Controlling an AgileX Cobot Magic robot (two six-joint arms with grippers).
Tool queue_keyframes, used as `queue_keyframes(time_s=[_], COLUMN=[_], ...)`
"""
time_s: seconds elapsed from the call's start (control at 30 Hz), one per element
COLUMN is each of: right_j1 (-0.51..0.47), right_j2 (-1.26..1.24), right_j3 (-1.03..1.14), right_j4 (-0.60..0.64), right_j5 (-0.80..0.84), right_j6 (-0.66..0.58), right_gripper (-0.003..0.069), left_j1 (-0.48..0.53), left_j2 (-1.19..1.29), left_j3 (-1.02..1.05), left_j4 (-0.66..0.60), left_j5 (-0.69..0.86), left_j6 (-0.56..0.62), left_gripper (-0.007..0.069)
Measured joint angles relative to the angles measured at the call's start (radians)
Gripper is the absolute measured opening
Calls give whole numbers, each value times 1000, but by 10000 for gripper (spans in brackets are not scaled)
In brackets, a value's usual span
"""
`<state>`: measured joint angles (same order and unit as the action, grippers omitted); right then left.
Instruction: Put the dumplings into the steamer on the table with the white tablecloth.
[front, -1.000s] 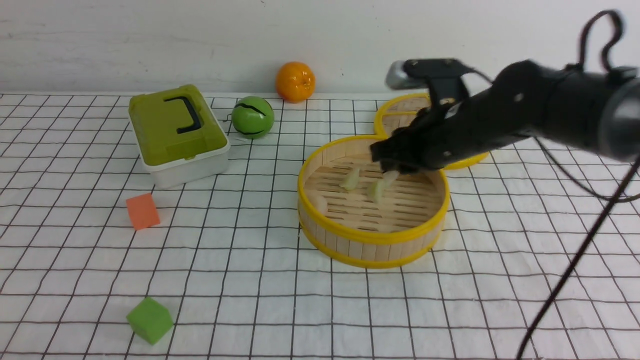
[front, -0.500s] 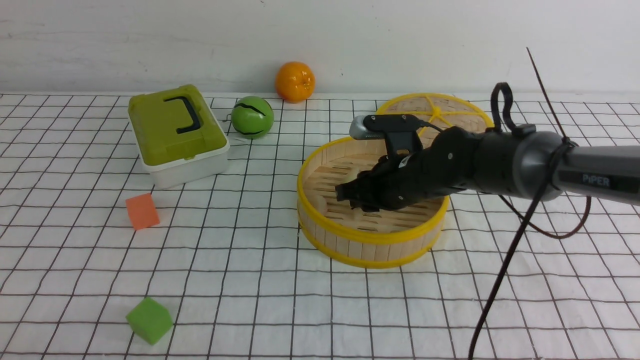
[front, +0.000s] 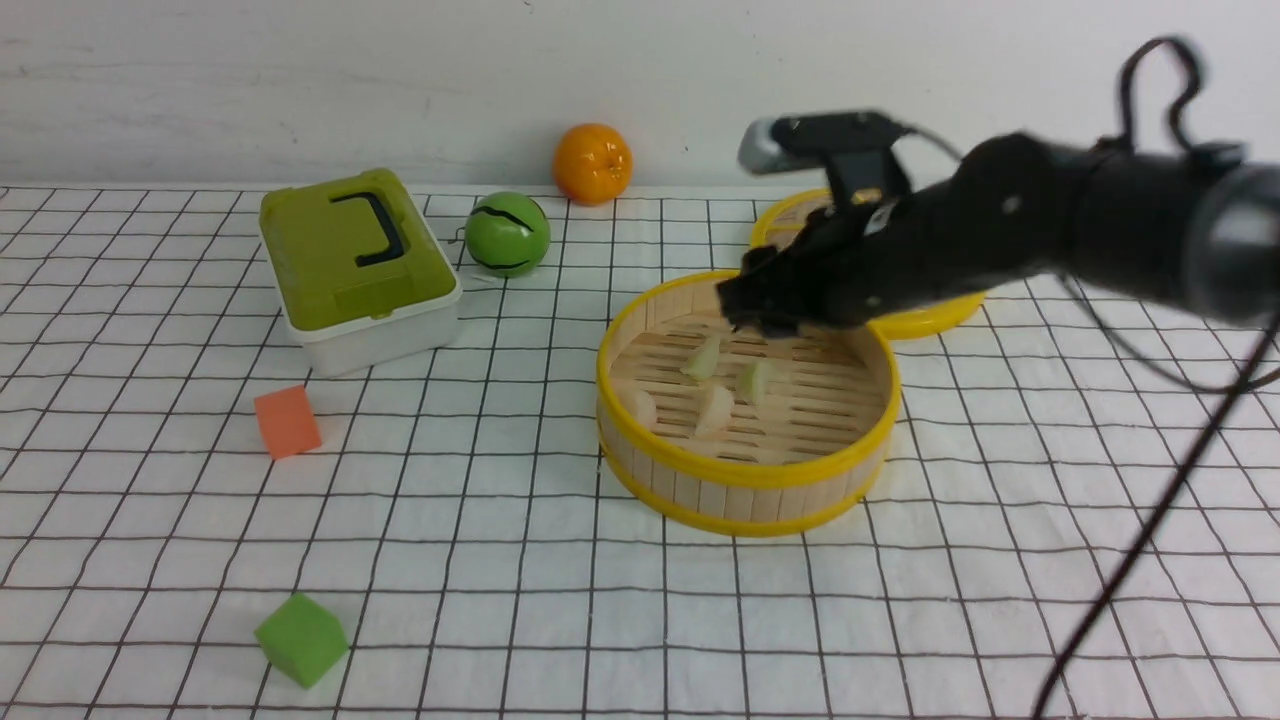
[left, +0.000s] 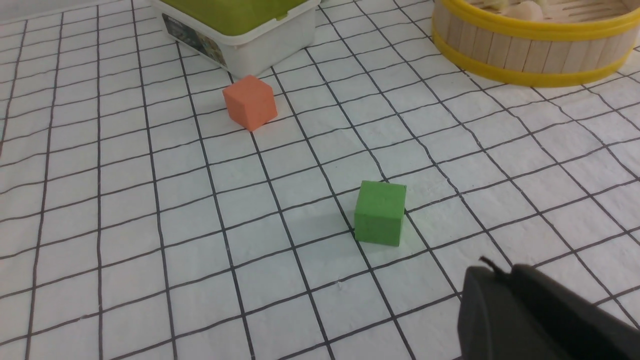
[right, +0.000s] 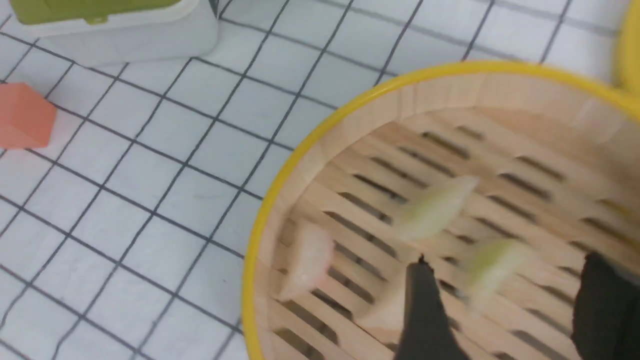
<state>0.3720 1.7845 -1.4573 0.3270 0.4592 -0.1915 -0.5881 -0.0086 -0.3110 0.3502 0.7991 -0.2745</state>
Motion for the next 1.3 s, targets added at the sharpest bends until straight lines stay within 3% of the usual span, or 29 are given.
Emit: queue_keyframes(time_s=[0.07, 0.2, 0.3, 0.37, 0.7, 0.9, 1.3], right_j1=[-23, -135, -206, -238, -256, -256, -257], right_j2=[-70, -370, -565, -701, -1414, -1661, -1795], right_j3=[0, 3, 57, 145, 871, 1183, 1421], right_j4=[-52, -227, -292, -308, -303, -301, -302], right_j5=[57, 313, 340, 292, -282, -327, -348], right_j6=[0, 20, 83, 129, 252, 264, 266], right_gripper=[349, 169, 31, -13, -21, -18, -11], left_j1=[0, 0, 0, 0, 0, 0, 0], left_j2=[0, 0, 0, 0, 0, 0, 0], left_j3=[0, 0, 0, 0, 0, 0, 0], left_j4=[0, 0, 0, 1, 0, 1, 3], left_j5=[0, 0, 0, 0, 0, 0, 1], left_j6=[0, 0, 0, 0, 0, 0, 0], left_gripper=[39, 43, 48, 50, 60, 66, 72])
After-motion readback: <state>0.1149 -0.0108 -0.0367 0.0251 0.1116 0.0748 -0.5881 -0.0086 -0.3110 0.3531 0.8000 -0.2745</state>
